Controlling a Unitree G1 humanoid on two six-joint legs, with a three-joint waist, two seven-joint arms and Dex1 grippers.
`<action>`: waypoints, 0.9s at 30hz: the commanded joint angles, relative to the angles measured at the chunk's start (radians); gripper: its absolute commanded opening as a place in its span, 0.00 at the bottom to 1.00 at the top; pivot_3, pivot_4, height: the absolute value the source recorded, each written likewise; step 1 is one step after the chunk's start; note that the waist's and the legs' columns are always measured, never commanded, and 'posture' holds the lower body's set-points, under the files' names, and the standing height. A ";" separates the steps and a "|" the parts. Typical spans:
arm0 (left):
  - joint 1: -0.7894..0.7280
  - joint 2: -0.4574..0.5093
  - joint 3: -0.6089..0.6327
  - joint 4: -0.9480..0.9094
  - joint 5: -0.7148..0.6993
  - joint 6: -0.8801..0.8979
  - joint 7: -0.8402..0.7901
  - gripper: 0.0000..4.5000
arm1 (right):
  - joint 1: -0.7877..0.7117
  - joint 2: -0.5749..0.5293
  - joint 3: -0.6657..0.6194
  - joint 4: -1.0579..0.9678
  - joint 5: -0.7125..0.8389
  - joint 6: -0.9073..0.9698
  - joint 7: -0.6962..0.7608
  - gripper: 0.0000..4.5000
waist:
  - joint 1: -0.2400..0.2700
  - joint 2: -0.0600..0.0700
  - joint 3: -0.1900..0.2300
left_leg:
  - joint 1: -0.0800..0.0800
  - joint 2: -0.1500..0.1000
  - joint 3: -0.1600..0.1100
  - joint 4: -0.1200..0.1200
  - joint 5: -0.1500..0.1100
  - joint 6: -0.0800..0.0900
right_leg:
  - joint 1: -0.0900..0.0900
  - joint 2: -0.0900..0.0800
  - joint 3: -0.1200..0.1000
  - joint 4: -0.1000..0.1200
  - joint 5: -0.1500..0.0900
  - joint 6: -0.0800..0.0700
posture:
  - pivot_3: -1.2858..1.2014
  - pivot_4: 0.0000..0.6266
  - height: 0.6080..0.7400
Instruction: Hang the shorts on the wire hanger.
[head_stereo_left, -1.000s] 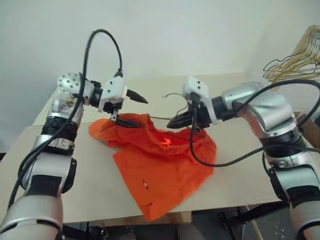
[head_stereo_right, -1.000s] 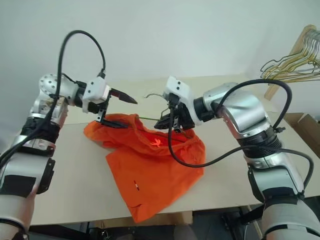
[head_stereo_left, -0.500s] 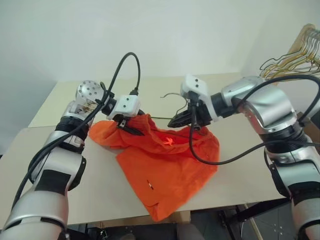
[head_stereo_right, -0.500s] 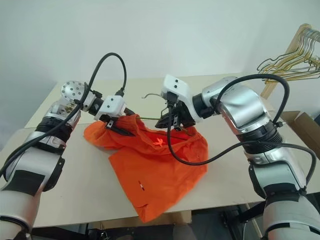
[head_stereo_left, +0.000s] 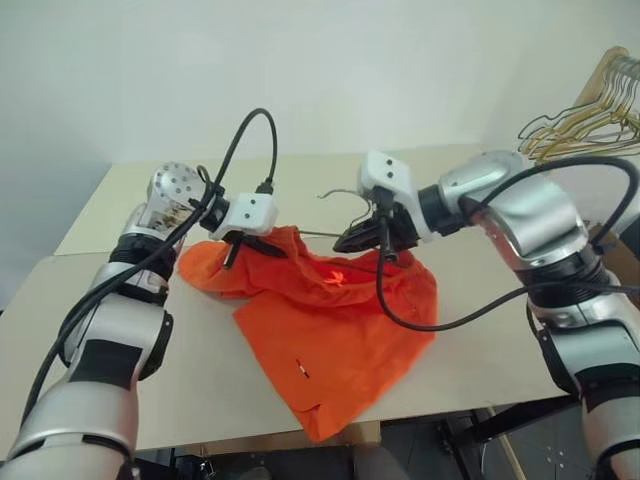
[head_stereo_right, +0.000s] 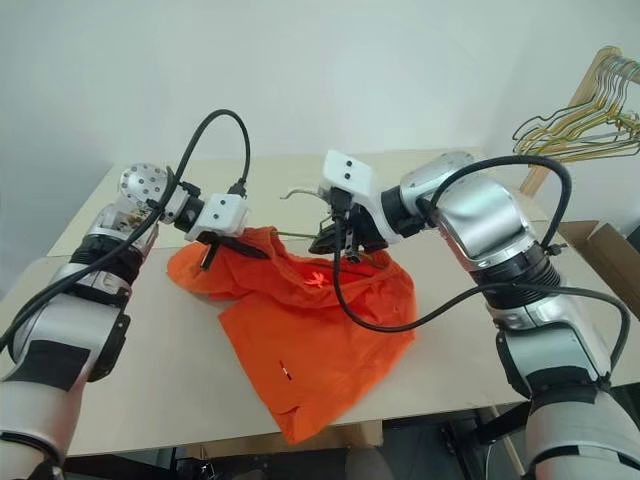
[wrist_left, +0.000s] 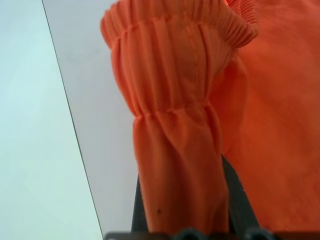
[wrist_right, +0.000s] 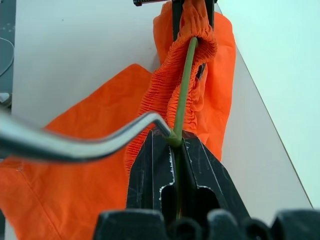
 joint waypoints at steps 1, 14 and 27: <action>-0.021 -0.012 0.024 -0.007 0.005 0.017 0.002 0.00 | -0.007 -0.022 -0.055 -0.040 -0.029 -0.052 -0.029 0.25 | -0.005 0.000 0.000 | -0.001 0.000 0.000 0.000 0.000 0.000 | -0.001 0.000 0.000 0.000 0.000 0.000 | 0.45 0.00 1.00; -0.015 -0.013 0.073 0.005 0.007 0.104 0.026 0.00 | 0.158 -0.212 -0.312 -0.235 0.072 0.065 -0.083 0.99 | -0.021 0.000 0.000 | -0.007 0.000 0.000 0.002 0.000 0.000 | -0.007 0.000 0.000 0.003 0.000 0.000 | 0.44 0.00 1.00; -0.018 -0.005 0.095 0.007 0.010 0.124 0.026 0.00 | 0.423 -0.333 -0.288 -0.368 0.032 0.050 -0.189 0.99 | -0.023 0.002 -0.001 | -0.007 0.001 0.003 0.004 0.000 0.000 | -0.006 0.000 0.002 0.002 0.000 0.000 | 0.45 0.00 1.00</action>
